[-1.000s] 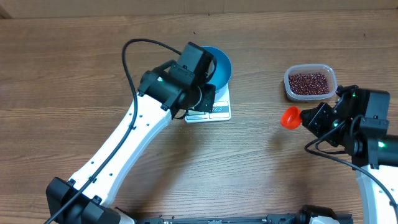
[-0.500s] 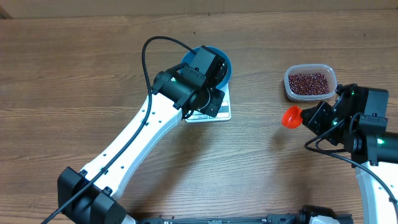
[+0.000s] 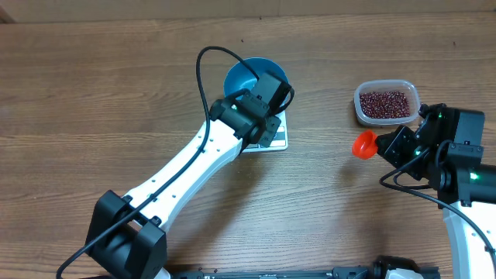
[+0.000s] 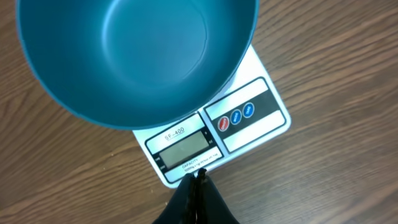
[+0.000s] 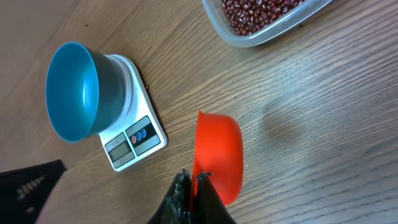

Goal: Scoop item into bowl and weigh 150g on scale

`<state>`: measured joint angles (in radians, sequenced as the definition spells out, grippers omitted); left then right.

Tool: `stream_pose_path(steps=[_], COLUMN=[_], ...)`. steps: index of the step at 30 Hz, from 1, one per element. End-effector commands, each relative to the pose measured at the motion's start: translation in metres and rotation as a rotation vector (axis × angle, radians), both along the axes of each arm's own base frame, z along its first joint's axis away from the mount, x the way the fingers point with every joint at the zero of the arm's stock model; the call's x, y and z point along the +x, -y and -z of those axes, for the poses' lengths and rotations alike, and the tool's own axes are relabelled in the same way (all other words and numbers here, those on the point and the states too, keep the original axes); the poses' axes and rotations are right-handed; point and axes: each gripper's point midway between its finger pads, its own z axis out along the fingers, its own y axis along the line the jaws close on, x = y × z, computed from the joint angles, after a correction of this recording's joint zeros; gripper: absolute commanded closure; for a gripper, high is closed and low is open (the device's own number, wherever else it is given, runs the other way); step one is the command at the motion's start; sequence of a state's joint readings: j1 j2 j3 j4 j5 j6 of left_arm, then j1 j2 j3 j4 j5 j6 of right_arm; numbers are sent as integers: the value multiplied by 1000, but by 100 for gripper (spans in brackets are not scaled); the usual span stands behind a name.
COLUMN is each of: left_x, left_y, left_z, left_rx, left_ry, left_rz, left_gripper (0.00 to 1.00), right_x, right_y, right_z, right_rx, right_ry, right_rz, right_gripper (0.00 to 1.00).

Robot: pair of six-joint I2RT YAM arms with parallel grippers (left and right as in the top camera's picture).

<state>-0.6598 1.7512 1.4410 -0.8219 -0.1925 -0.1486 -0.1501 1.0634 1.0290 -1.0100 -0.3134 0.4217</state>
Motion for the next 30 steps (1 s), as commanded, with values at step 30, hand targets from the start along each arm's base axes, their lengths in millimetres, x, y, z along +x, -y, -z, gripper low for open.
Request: stream_pose_path(steps=[30], left_x=[-13], left_y=[15], left_z=[57], left_rx=[48], left_ry=[12], left_rz=[140], left_gripper=[96], right_x=[11], right_y=[3], right_z=[-2], right_rx=[-6], right_ry=[7], right_rz=[6], right_gripper=[96])
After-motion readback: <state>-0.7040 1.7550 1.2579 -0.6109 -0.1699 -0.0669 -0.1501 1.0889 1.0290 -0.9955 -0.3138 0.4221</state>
